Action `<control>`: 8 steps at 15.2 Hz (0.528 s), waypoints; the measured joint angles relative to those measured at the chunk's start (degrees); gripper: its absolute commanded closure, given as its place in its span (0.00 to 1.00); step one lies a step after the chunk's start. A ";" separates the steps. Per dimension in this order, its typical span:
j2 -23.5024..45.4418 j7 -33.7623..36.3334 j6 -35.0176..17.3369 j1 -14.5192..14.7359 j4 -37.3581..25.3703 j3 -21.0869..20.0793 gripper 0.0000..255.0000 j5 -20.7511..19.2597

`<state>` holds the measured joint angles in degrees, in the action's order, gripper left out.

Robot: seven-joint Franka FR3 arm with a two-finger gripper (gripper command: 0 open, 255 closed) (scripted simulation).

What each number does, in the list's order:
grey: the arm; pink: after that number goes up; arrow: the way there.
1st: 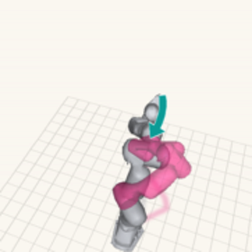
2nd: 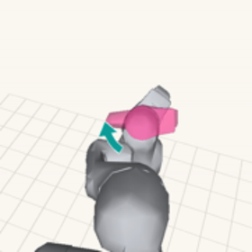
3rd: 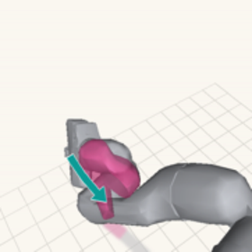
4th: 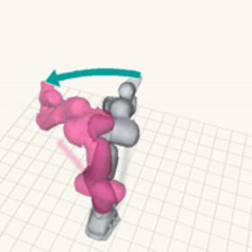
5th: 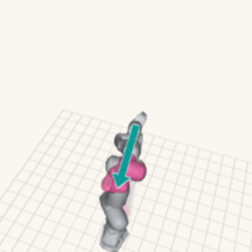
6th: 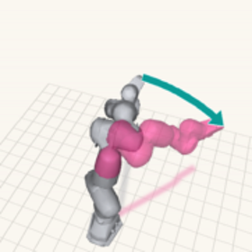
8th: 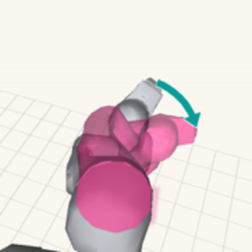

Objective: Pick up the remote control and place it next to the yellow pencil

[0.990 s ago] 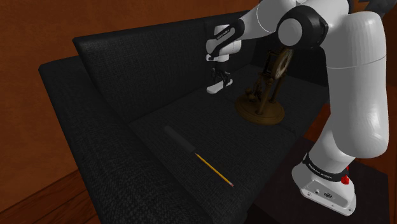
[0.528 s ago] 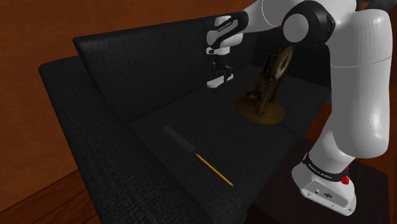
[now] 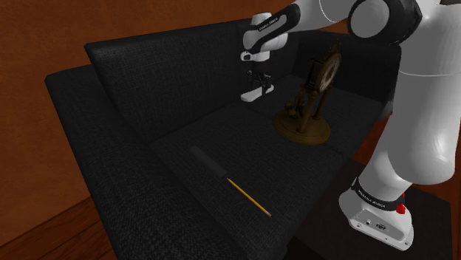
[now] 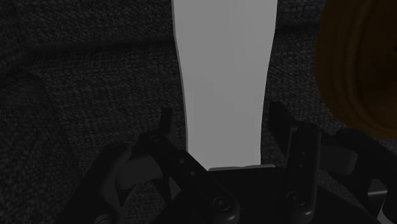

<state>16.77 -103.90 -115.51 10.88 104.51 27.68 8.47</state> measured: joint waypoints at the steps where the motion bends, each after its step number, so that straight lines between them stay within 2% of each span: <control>1: -1.98 0.83 -0.99 0.83 2.73 0.10 1.00 -0.88; 5: -10.84 6.19 -3.94 4.47 13.39 -0.32 1.00 -5.12; 8: -17.49 10.40 -5.62 6.14 20.93 -1.20 1.00 -8.37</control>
<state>-0.71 -93.50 -121.13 17.02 125.43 26.48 0.10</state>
